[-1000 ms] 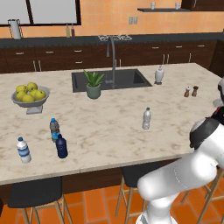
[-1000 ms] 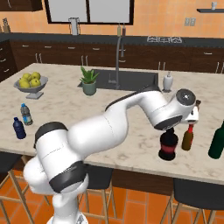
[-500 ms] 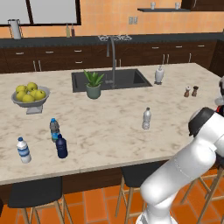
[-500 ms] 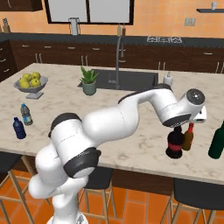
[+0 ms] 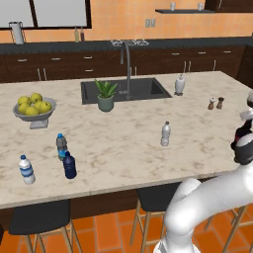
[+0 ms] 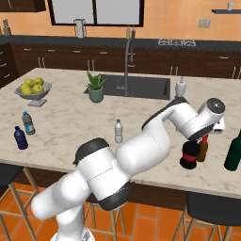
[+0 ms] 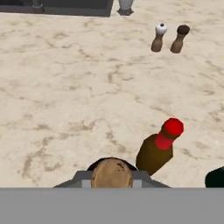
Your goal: Move the plastic bottles in the middle to the plastics group, and the glass bottles in the middle to the glass group.
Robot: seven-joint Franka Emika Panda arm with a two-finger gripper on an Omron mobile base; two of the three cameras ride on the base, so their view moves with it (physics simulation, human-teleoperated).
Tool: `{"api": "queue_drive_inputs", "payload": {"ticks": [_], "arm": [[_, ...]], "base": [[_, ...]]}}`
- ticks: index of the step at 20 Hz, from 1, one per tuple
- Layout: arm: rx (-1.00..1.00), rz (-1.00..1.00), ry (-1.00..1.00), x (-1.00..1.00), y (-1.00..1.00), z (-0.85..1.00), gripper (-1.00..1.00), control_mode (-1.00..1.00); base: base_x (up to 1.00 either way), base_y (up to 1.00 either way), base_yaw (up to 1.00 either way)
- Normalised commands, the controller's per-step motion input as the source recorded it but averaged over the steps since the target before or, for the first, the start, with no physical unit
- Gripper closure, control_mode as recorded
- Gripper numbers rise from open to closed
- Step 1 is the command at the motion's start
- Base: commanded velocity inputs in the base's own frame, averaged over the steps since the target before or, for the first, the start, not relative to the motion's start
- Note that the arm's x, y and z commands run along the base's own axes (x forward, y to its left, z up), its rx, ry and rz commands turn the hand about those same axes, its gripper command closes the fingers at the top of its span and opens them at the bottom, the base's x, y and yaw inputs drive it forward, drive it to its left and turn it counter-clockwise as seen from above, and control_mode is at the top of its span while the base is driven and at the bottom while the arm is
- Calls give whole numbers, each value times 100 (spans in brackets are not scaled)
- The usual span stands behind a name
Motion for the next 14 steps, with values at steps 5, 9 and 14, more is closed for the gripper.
{"api": "queue_drive_inputs", "payload": {"ticks": [5, 9, 14], "arm": [[-3, 0, 0, 2, -10, -49, 100, -100], [0, 0, 0, 0, 0, -46, 100, -100], [-2, 0, 0, -5, 3, -51, 100, -100]], "base": [[0, 0, 0], [0, 0, 0], [0, 0, 0]]}}
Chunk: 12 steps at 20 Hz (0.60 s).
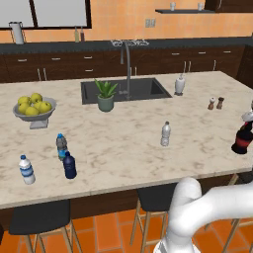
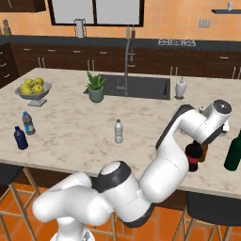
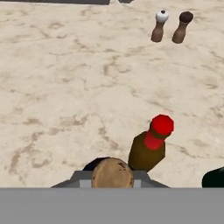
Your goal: Move the plastic bottles in the middle to the plastics group, and the glass bottles in the middle to the glass group.
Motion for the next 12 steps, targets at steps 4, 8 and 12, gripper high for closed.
{"api": "queue_drive_inputs", "payload": {"ticks": [4, 8, 12], "arm": [[-8, 0, 0, -16, 25, -42, -100, -100], [-3, 0, 0, -2, 4, 8, -100, -100], [0, -1, -5, -16, 1, 41, -100, -100]], "base": [[0, 0, 0], [0, 0, 0], [0, 0, 0]]}}
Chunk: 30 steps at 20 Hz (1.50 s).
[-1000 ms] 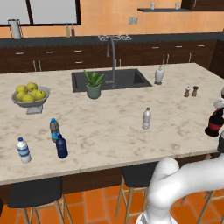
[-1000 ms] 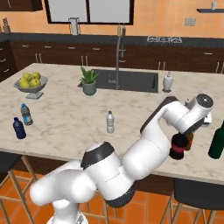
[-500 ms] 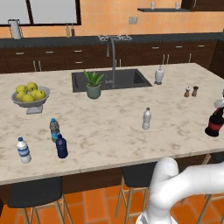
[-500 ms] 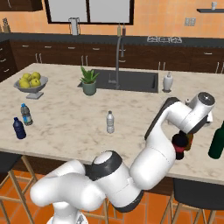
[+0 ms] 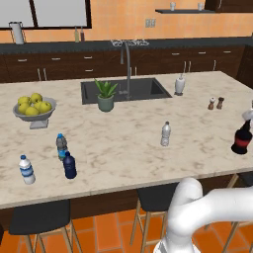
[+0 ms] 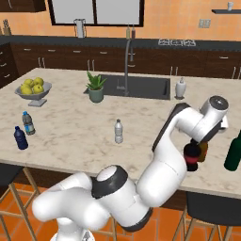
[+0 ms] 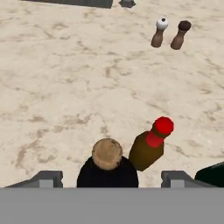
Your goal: Move the plastic bottles in the middle to the plastics group, and the glass bottles in the middle to the glass group.
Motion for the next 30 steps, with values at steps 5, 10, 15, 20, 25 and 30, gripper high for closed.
{"api": "queue_drive_inputs", "payload": {"ticks": [5, 10, 15, 20, 25, 30], "arm": [[0, -4, -1, -32, 18, 41, -100, -100], [0, -22, 10, -41, 74, 1, -100, -100], [0, -9, 10, -22, 90, -3, -100, -100], [0, -1, 2, -12, 99, -14, -100, -100], [0, -6, -3, 11, 100, -10, -100, -100], [0, -4, 0, 38, 99, -13, -100, -100]], "base": [[0, 0, 0], [0, 0, 0], [0, 0, 0], [0, 0, 0], [0, 0, 0], [0, 0, 0]]}}
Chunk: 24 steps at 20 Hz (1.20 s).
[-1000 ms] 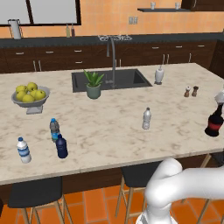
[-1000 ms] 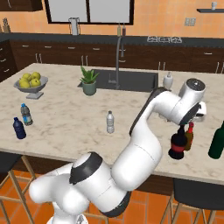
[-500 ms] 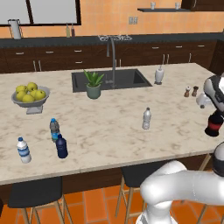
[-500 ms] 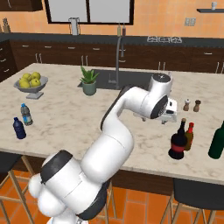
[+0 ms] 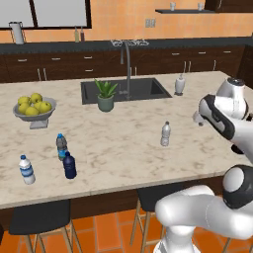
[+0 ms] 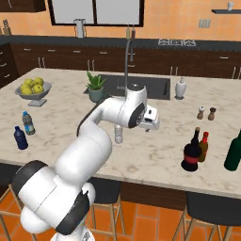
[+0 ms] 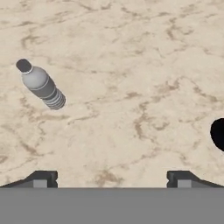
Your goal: Move the plastic bottles in the middle to the plastics group, and the glass bottles in the middle to the glass group.
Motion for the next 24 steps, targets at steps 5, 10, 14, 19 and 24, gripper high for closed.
{"api": "queue_drive_inputs", "payload": {"ticks": [5, 10, 14, 19, 24], "arm": [[0, 0, 0, 67, 79, -10, -100, -100], [0, 0, 0, 82, 71, -11, -100, -100], [0, 0, 1, 68, 45, -17, -100, -100], [4, 0, 10, 60, 0, -13, -100, -100], [0, 0, 12, 23, -7, -40, -100, -100]], "base": [[0, 0, 0], [0, 0, 0], [0, 0, 0], [0, 0, 0], [0, 0, 0]]}}
